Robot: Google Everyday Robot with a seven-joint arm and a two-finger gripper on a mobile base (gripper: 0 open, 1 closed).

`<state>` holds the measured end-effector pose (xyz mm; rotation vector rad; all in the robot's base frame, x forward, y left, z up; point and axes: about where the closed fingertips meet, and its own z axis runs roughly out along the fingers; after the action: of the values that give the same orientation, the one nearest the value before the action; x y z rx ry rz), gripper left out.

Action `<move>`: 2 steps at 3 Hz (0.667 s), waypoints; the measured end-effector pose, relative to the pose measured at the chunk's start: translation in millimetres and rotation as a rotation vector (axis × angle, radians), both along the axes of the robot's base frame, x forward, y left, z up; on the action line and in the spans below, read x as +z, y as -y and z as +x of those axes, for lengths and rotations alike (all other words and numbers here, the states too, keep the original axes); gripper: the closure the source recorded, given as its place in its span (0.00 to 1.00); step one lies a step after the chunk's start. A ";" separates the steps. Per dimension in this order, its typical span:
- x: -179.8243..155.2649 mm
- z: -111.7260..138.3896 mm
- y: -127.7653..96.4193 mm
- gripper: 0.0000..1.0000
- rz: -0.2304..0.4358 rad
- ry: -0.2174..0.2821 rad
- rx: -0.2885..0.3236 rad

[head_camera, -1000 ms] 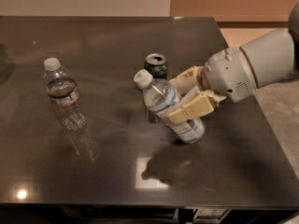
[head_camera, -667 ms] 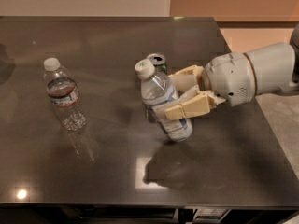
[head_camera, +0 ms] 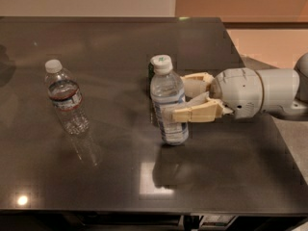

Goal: Place blue plastic bottle upright

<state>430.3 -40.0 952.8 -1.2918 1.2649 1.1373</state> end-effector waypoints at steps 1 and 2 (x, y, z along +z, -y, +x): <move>-10.0 3.5 6.8 1.00 0.059 -0.020 -0.017; -20.2 6.7 12.1 0.82 0.096 -0.044 -0.034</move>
Offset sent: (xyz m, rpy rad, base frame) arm 0.0122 -0.0241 -0.0349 0.1420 0.0764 -0.0664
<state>437.0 -52.0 932.6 -1.1758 1.2446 1.1929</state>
